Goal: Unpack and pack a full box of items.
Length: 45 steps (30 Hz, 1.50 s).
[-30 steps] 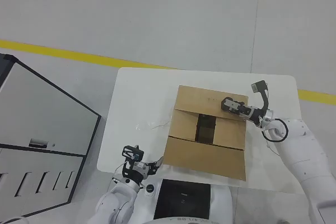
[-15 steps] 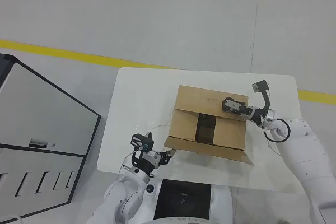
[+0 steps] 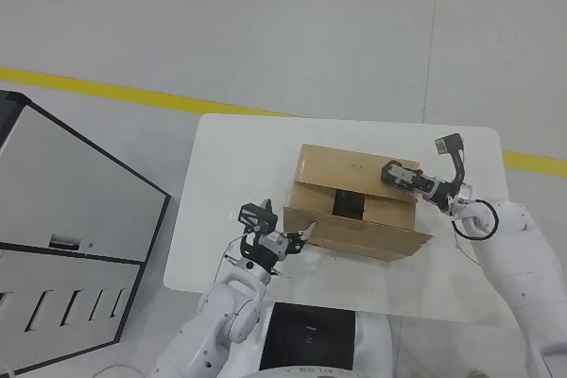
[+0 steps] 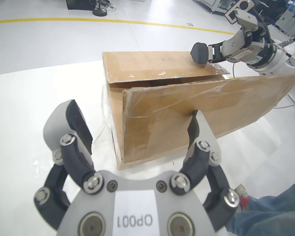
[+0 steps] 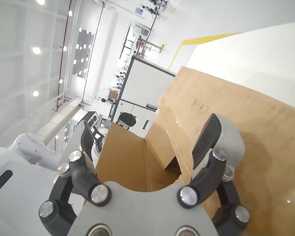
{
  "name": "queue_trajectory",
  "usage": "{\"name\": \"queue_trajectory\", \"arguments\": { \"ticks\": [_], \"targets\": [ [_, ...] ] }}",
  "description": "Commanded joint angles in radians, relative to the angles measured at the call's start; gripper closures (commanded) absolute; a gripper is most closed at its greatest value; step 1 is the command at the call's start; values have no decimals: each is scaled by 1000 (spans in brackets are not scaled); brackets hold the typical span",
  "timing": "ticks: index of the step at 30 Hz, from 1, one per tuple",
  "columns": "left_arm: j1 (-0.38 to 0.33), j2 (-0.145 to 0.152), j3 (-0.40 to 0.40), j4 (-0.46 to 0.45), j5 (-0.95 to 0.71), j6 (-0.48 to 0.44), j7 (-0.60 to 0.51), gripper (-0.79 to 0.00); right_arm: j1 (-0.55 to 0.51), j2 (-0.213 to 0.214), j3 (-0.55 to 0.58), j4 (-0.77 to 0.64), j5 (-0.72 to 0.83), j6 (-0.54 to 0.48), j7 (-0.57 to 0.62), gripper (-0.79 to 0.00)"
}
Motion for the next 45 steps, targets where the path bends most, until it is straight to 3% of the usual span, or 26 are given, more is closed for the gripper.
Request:
{"name": "queue_trajectory", "arguments": {
  "ticks": [1, 9, 16, 27, 45],
  "targets": [
    [-42, -8, 17, 49, -42, 22, -22, -785, -8, 3, 9, -7, 11, 5, 8, -785],
    [-148, -23, 39, 144, -23, 89, 7, -785, -45, 15, 43, -33, 20, 21, 45, -785],
    [-184, -32, 51, 186, 0, 137, 49, -785, -91, 24, 72, -63, 43, 40, 55, -785],
    [-244, -44, 63, 293, -14, 136, 93, -785, -143, 41, 125, -99, 38, 60, 71, -785],
    [-312, -68, 92, 363, -13, 181, 119, -785, -228, 53, 167, -195, 18, 92, 51, -785]
  ]
}}
